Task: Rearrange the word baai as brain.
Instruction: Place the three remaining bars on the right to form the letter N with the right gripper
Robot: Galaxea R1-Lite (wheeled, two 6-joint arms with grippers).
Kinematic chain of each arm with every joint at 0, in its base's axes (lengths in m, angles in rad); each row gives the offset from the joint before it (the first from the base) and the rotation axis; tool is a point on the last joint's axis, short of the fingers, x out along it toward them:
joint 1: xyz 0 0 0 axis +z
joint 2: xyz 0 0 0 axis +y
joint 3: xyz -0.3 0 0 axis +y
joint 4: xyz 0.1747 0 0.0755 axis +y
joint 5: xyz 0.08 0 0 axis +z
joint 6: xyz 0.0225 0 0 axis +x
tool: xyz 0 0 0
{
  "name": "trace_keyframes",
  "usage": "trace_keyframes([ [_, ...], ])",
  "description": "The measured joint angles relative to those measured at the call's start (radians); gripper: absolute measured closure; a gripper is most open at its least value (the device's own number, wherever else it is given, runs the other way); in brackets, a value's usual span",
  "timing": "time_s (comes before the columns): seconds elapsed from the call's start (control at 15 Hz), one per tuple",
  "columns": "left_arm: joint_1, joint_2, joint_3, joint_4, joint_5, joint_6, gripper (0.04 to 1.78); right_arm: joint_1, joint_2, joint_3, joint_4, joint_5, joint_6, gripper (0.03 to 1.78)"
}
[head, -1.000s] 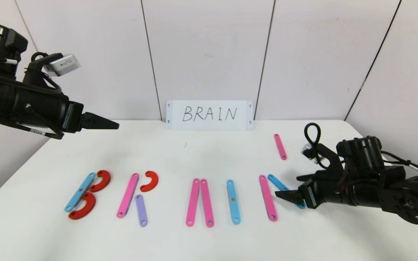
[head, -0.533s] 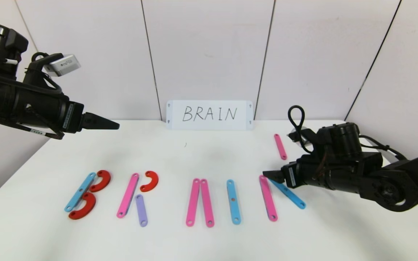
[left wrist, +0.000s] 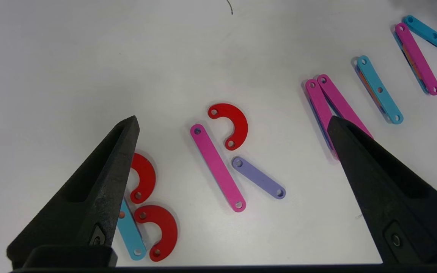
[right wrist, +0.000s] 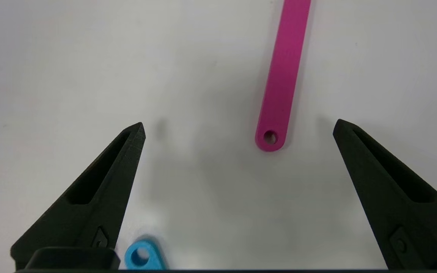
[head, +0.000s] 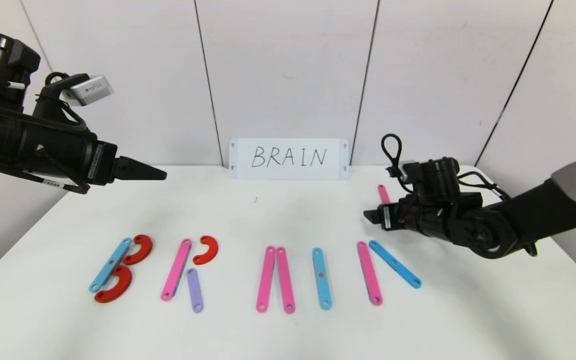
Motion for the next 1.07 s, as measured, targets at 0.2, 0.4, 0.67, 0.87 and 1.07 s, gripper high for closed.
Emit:
trace_keyframes([
  [0.2, -0.001, 0.004, 0.000, 0.000, 0.000, 0.001, 0.09, -0.021, 0.051, -0.102, 0.061, -0.010, 0.014, 0.08],
  [0.4, -0.001, 0.005, 0.000, 0.000, 0.000, 0.000, 0.09, -0.037, 0.082, -0.195, 0.126, -0.012, 0.016, 0.08],
  [0.67, -0.003, 0.005, 0.000, 0.000, -0.001, 0.000, 0.09, -0.050, 0.120, -0.268, 0.146, -0.014, 0.016, 0.08],
  [0.87, -0.005, 0.005, 0.003, 0.000, 0.000, 0.000, 0.09, -0.056, 0.149, -0.309, 0.173, -0.014, 0.016, 0.08],
  [1.07, -0.007, 0.005, 0.003, 0.000, 0.001, 0.000, 0.09, -0.058, 0.170, -0.351, 0.210, -0.014, 0.015, 0.08],
])
